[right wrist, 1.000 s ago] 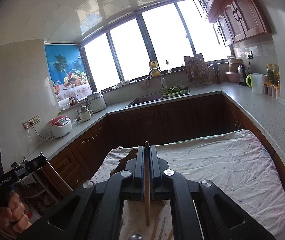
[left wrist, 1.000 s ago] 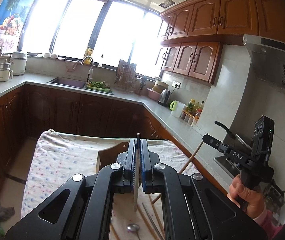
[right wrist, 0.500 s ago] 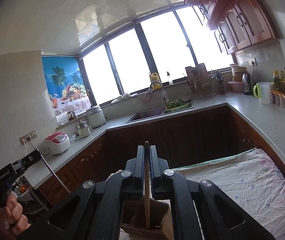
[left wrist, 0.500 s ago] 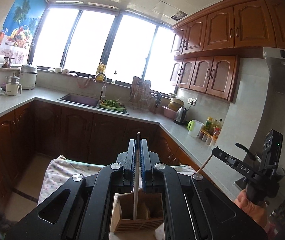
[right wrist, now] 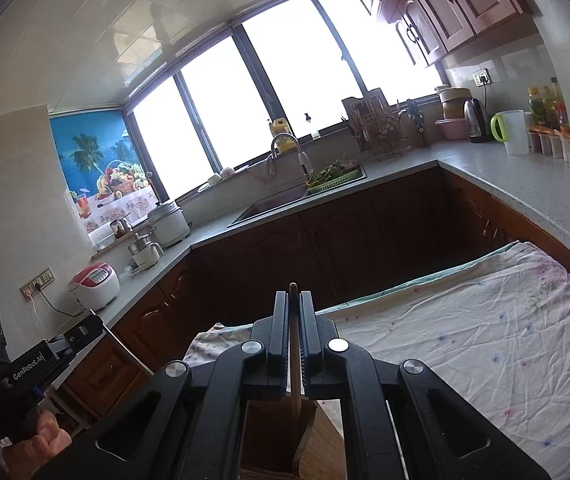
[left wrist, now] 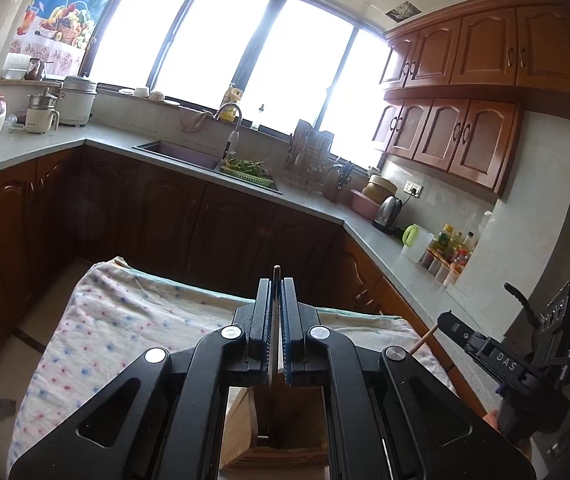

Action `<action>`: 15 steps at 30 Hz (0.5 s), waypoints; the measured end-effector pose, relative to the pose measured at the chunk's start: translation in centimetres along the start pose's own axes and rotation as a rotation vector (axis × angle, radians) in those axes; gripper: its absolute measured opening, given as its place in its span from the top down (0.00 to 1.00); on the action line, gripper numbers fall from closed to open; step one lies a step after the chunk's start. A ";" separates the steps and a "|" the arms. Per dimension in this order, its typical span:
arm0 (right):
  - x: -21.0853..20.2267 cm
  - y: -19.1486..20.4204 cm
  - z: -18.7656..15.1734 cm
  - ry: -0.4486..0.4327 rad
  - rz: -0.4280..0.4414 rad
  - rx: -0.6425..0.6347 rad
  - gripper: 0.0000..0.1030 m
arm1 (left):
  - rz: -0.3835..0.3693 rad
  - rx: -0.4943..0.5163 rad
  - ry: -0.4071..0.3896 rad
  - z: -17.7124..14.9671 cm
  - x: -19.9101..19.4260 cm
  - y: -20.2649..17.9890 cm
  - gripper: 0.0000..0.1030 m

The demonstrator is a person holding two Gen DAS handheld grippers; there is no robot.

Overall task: Organize utensils
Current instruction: 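Lift the chopsticks and lower them into the wooden caddy with both grippers, then open both grippers to release the chopsticks and withdraw from the caddy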

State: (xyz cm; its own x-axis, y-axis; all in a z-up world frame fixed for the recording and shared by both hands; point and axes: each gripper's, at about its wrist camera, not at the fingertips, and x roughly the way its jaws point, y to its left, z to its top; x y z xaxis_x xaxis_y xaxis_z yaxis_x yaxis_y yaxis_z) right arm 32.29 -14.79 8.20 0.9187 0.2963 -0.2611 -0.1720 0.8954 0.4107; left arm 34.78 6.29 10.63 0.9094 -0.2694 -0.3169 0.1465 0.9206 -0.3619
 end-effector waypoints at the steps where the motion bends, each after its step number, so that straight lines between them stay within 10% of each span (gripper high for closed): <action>1: 0.2 -0.1 -0.2 0.003 0.000 0.003 0.96 | -0.001 -0.002 0.007 -0.3 0.2 0.0 0.97; 15: 0.7 -1.1 -0.4 0.032 -0.003 0.026 0.95 | 0.024 -0.012 0.066 -1.8 1.9 0.6 0.97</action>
State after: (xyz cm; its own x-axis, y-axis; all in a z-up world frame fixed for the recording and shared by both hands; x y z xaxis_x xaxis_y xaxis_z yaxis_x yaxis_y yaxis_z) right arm 33.00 -15.46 7.18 0.9072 0.3042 -0.2906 -0.1590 0.8875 0.4325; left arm 35.87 5.85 8.21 0.8848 -0.2656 -0.3829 0.1199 0.9238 -0.3636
